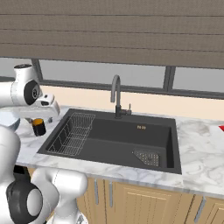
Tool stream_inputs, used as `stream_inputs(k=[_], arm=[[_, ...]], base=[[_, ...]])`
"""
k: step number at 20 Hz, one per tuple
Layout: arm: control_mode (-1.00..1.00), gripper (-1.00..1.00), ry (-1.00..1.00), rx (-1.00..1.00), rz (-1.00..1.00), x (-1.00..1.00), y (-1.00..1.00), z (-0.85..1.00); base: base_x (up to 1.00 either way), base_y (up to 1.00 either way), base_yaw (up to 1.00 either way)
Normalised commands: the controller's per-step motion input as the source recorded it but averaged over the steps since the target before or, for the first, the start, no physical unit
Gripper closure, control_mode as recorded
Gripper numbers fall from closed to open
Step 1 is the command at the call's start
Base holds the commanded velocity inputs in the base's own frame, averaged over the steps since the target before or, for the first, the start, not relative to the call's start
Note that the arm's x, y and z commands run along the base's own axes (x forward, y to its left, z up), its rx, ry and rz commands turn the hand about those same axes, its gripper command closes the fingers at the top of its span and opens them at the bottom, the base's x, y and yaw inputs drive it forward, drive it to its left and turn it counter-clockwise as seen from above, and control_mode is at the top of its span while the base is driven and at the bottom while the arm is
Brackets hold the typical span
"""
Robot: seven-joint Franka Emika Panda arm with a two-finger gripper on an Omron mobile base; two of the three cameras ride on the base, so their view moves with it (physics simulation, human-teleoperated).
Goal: Pick the mug and place it in the sink. Pick the bowl and place it in the open cabinet and then close the cabinet.
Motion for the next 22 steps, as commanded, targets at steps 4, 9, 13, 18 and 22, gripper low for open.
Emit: stream_inputs(k=[4, 9, 13, 18, 22], arm=[[-1.0, -1.0, 0.05, 0.0, 0.08, -0.01, 0.7, -0.29], [-1.0, -1.0, 0.02, 0.02, 0.08, 0.0, 0.62, -0.34], [-1.0, -1.0, 0.0, 0.1, 0.03, 0.0, 0.52, -0.47], [-1.0, -1.0, 0.0, 0.02, 0.01, 0.01, 0.19, -0.43], [-1.0, -1.0, 0.0, 0.0, 0.01, 0.19, 0.06, -0.41]], base=[[0.0, 0.0, 0.0], [0.0, 0.0, 0.0], [0.0, 0.0, 0.0], [0.0, 0.0, 0.0], [0.0, 0.0, 0.0]])
